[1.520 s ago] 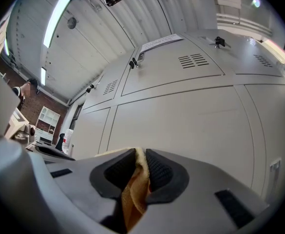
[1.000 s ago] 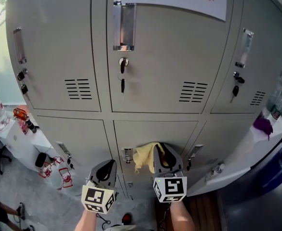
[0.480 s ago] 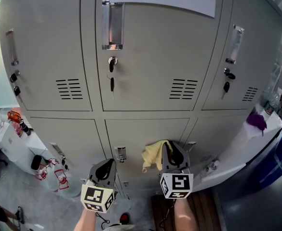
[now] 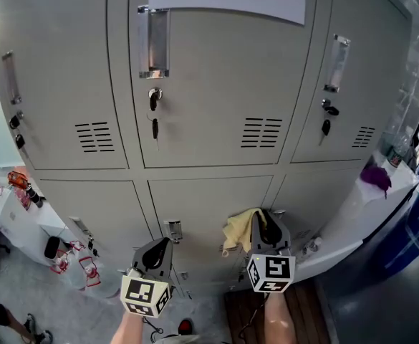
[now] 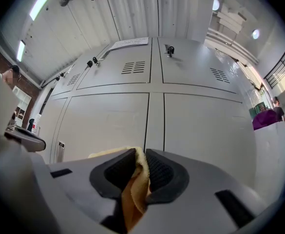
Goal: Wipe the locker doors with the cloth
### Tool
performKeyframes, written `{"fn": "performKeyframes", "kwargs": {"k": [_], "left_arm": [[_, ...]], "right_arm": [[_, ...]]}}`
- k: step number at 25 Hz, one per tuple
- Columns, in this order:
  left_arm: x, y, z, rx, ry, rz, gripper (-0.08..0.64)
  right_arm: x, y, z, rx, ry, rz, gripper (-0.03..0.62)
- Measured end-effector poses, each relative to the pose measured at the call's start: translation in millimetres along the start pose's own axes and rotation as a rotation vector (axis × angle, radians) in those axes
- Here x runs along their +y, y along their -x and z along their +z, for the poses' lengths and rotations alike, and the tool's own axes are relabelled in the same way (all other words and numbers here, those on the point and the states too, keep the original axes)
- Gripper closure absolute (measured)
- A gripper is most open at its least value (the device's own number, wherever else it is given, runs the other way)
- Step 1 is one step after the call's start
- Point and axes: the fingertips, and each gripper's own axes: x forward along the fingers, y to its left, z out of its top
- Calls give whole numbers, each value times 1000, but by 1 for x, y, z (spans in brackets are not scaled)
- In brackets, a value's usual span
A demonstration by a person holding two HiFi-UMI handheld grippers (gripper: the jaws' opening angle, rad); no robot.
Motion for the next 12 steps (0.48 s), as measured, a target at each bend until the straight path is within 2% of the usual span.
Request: {"fn": "performKeyframes", "kwargs": {"k": [12], "left_arm": [[-2, 3, 2, 3, -12, 6, 540]], "right_arm": [[-1, 3, 0, -6, -31, 7, 520]]}}
